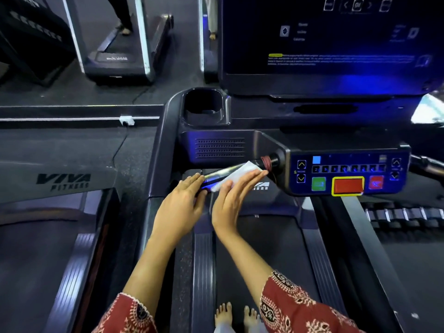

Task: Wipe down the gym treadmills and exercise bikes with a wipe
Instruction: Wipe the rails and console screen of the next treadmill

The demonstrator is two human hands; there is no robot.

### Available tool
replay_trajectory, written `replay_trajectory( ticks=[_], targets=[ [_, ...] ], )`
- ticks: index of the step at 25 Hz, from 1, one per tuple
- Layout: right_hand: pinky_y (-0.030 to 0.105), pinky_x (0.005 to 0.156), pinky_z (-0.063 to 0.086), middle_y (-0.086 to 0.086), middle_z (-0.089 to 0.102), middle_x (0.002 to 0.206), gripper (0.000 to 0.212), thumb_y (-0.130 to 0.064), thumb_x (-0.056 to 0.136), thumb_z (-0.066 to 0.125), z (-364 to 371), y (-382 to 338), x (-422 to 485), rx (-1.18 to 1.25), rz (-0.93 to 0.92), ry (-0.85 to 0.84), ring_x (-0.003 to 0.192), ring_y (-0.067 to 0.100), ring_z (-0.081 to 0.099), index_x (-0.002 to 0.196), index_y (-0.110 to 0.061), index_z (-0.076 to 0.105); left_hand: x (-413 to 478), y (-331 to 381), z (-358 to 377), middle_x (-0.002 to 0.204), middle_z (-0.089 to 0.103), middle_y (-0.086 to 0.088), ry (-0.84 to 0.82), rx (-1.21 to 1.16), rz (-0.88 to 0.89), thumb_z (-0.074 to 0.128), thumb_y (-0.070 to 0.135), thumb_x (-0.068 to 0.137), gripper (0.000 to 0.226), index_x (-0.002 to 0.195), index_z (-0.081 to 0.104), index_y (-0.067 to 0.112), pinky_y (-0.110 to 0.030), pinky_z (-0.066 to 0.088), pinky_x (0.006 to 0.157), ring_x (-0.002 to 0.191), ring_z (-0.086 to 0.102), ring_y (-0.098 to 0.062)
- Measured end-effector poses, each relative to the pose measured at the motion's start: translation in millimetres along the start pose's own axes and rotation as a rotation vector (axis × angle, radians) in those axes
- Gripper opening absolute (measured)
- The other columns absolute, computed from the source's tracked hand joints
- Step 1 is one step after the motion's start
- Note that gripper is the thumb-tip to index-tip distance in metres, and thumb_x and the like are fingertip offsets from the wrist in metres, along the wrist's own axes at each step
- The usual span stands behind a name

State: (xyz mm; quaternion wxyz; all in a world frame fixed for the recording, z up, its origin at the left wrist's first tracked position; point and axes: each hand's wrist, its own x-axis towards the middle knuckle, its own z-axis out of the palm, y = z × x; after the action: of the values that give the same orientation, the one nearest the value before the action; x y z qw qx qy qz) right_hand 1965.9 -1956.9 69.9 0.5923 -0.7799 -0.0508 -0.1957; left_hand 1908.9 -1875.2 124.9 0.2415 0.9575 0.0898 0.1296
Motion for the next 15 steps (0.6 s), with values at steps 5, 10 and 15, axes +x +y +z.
replay_trajectory(
  ticks=[5, 10, 15],
  targets=[
    [0.015, 0.114, -0.008, 0.021, -0.020, 0.153, 0.061, -0.016, 0.103, 0.024, 11.7, -18.8, 8.9, 0.195, 0.379, 0.093, 0.145, 0.020, -0.012, 0.142, 0.009, -0.015, -0.6, -0.7, -1.4, 0.141, 0.049, -0.011, -0.041, 0.002, -0.011, 0.054, 0.016, 0.095, 0.042, 0.136, 0.051, 0.007, -0.034, 0.032, 0.108, 0.131, 0.045, -0.025],
    [0.027, 0.113, 0.023, 0.003, 0.030, 0.145, 0.051, -0.020, 0.106, 0.027, -5.0, -23.5, 23.3, 0.492, 0.660, 0.111, 0.135, 0.018, 0.033, 0.152, -0.009, 0.008, -5.5, 2.2, -7.3, 0.139, 0.051, -0.012, -0.041, 0.016, -0.009, 0.055, 0.009, 0.093, 0.040, 0.133, 0.053, 0.006, -0.039, 0.035, 0.107, 0.128, 0.048, -0.030],
    [0.027, 0.097, 0.036, 0.009, 0.051, 0.122, 0.035, -0.016, 0.105, 0.033, -5.9, -21.4, 13.8, 0.459, 0.699, 0.043, 0.109, 0.017, 0.048, 0.136, -0.003, 0.040, -19.5, -18.0, -13.6, 0.114, 0.065, -0.024, 0.029, 0.111, 0.082, 0.056, 0.003, 0.075, 0.039, 0.112, 0.064, -0.008, -0.058, 0.034, 0.098, 0.109, 0.059, -0.045]
  ],
)
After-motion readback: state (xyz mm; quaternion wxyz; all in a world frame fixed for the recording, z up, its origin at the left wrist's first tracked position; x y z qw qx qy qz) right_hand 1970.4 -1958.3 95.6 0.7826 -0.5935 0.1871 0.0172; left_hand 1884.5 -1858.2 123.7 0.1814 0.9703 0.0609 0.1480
